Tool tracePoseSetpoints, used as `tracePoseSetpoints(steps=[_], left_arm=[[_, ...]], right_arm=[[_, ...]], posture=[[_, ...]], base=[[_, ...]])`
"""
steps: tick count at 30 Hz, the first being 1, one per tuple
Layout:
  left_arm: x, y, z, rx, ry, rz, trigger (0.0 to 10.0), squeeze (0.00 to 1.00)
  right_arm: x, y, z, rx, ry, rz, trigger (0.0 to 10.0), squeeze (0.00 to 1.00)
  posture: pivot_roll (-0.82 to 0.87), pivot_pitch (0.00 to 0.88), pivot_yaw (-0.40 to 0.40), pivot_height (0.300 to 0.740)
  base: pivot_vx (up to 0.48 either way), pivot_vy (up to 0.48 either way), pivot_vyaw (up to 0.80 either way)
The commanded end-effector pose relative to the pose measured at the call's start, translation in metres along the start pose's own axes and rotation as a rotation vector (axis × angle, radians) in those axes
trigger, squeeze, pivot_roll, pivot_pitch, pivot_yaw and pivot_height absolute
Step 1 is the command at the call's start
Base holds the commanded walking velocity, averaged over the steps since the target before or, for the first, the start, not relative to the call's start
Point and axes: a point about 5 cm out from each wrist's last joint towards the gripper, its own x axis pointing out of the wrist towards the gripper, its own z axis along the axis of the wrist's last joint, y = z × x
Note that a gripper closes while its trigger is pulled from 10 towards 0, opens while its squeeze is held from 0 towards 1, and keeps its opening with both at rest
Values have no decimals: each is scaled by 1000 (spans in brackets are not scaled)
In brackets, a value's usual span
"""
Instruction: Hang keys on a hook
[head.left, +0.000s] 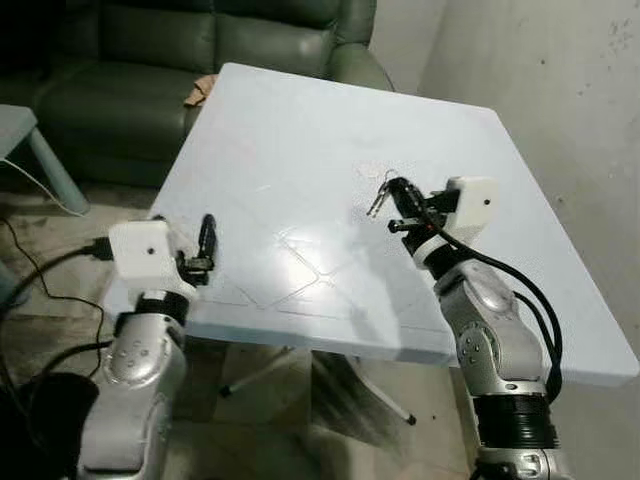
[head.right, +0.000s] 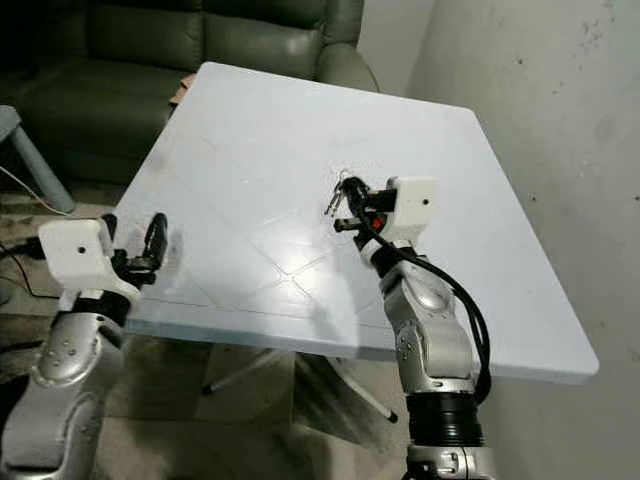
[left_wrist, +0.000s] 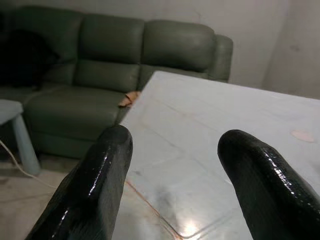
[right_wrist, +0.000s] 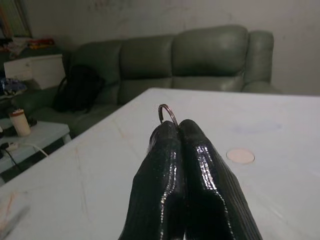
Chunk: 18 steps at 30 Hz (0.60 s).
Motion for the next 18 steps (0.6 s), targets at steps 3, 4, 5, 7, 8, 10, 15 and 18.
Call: tracePoseSetpoints(steps=[3,4,5,7,8,10,15,18], left_arm=[[4,2,0,0,-16,-28,10000,0],[4,2,0,0,-16,-28,10000,0],[4,2,0,0,-16,-28,10000,0],[10,20,2,-55,-11,30,10000,0],[12,26,2,-68,-10,46,10000,0],[16,31,4,-58,-12,55,10000,0],[24,42,9,-62,-17,87,10000,0],[24,44,9,-59,-18,92,10000,0]], right_arm=[[-1,-8,5,-20,-32,-9,10000,0],[-1,-8,5,-20,-32,-9,10000,0],[-1,-8,5,-20,-32,-9,10000,0],[-5,-16,-2,-82,-26,-48,10000,0],[-6,-19,-4,-99,-23,-59,10000,0],[-6,-22,-7,-112,-16,-77,10000,0],[-3,-28,-15,-173,57,-115,10000,0],[-2,-31,-17,-180,74,-134,10000,0]], posture=[[1,0,-102,724],[1,0,-102,724],[1,0,-102,724],[-9,0,-80,724],[-10,0,-78,724],[-13,0,-74,724],[-25,0,-64,724],[-28,0,-63,724]], base=[[0,0,0],[0,0,0],[0,0,0],[0,0,0],[0,0,0],[0,0,0],[0,0,0],[0,0,-496]])
